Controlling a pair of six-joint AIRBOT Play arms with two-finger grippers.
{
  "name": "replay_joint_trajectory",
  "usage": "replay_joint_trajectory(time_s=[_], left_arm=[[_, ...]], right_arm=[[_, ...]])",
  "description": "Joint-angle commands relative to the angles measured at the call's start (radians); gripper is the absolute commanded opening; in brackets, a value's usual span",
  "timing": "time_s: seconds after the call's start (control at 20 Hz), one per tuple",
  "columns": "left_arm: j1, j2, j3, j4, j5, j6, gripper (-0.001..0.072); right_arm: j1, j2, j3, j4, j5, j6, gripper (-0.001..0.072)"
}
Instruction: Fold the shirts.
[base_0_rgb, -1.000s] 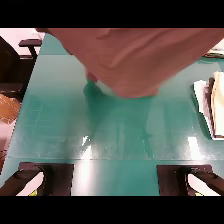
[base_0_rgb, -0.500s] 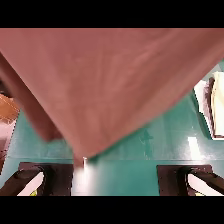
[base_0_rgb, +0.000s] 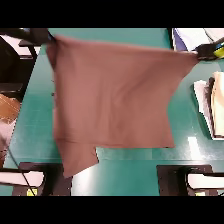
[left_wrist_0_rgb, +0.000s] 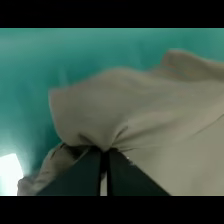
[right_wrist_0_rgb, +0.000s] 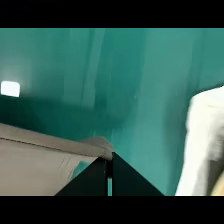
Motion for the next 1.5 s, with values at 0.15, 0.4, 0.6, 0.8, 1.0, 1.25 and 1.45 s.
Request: replay_joint_trajectory(time_s=[0.15, 0.4, 0.6, 0.8, 1.0, 1.25, 1.45], left_arm=[[0.001, -0.220, 0.002, 0.050, -0.053, -0.040, 0.0506], [0.079, -0.135, -0.004, 0.066, -0.145, -0.062, 0.0507], [0.162, 0.029, -0.208, 0.066, -0.169, -0.064, 0.0507], [0.171, 0.279, -0.687, 0.072, -0.055, -0.059, 0.0507], [0.171, 0.451, -1.114, 0.076, 0.044, -0.056, 0.0507], [0.171, 0.470, -1.314, 0.052, 0.158, -0.053, 0.0508], [0.170, 0.470, -1.354, -0.057, 0.260, 0.005, 0.0500]], right_arm=[[-0.001, -0.230, 0.110, 0.065, -0.002, -0.026, 0.0106], [-0.098, -0.159, 0.006, 0.359, 0.061, -0.101, 0.0338], [-0.210, 0.042, -0.370, 0.522, 0.009, -0.150, 0.0337], [-0.269, 0.264, -0.744, 0.625, -0.055, -0.201, 0.0337], [-0.277, 0.407, -0.927, 0.640, -0.094, -0.201, 0.0337], [-0.277, 0.486, -0.960, 0.640, -0.118, -0.200, 0.0337], [-0.277, 0.491, -0.959, 0.641, -0.121, -0.200, 0.0336]])
